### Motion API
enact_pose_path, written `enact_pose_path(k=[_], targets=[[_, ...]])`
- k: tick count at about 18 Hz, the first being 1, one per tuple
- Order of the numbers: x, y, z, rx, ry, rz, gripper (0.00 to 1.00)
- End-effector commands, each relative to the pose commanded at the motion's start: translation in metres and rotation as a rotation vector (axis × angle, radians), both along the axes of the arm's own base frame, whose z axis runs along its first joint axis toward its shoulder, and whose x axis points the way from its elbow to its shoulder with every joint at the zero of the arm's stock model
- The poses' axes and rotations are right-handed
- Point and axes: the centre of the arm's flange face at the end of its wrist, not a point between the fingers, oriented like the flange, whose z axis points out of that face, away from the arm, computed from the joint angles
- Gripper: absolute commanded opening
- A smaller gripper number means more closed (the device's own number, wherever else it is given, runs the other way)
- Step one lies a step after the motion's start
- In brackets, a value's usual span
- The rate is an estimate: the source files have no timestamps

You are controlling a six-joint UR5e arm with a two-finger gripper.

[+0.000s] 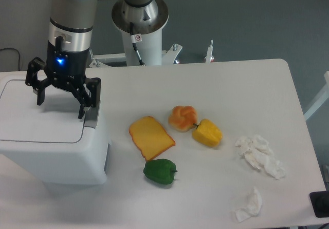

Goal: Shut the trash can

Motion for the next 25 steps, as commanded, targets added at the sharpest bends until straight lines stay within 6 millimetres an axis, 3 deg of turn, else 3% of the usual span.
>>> enact_pose_path(k=[5, 8, 14, 18, 20, 25], targets=[[-0.008, -0.003, 0.007, 0.01, 0.014, -0.007, 1.0], [-0.011, -0.011, 0.027, 0.032, 0.031, 0.01, 1.0], [-0.062, -0.053, 0.058, 0.038, 0.147, 0.146, 1.0], [-0.092, -0.07, 0.054, -0.115, 0.353, 0.165, 1.0], [-0.113, -0.085, 0.042, -0.198, 0.418, 0.131, 1.0], [-0.166, -0.137, 0.024, -0.432, 0.423, 0.096, 1.0]])
